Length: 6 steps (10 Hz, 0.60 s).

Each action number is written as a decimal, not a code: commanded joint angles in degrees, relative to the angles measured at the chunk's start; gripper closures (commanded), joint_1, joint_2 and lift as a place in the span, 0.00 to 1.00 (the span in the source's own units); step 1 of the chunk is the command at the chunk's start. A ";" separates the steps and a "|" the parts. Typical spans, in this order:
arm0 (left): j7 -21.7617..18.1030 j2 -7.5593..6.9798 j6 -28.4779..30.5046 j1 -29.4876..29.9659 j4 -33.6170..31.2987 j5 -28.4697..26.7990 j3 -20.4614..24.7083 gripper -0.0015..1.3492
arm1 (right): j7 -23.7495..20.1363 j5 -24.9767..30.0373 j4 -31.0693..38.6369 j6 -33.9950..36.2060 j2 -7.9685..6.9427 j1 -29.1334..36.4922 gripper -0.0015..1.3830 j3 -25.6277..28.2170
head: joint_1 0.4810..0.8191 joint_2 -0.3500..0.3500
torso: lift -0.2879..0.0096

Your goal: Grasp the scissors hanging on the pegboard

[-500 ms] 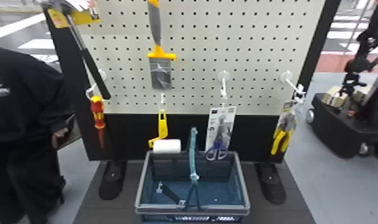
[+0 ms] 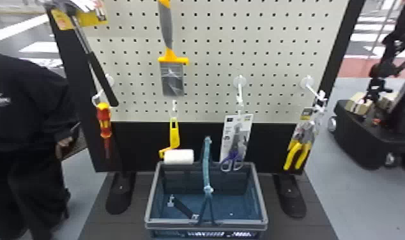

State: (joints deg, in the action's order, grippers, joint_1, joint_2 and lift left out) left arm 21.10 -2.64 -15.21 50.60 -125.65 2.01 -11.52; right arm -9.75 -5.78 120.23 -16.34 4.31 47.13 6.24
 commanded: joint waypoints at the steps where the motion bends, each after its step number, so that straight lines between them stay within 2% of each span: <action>1: 0.00 0.00 0.09 0.00 0.00 0.02 0.00 0.12 | 0.00 -0.11 -0.06 0.00 0.00 -0.10 0.14 0.00 | 0.20 0.50 | 0.63; 3: 0.00 0.00 0.09 -0.12 0.00 0.02 0.00 0.12 | -0.79 -0.29 -0.91 0.09 0.00 -1.33 0.14 0.00 | 0.20 0.50 | 0.63; 6: 0.00 0.00 0.18 -0.12 0.00 0.10 -0.08 0.12 | -6.24 -0.02 -3.58 2.19 0.09 -7.60 0.14 0.00 | 0.20 0.50 | 0.63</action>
State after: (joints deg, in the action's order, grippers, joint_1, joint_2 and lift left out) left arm 21.10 -2.64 -15.05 50.48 -125.65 2.08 -11.60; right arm -15.92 -5.83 117.53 -14.41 4.39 40.98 6.24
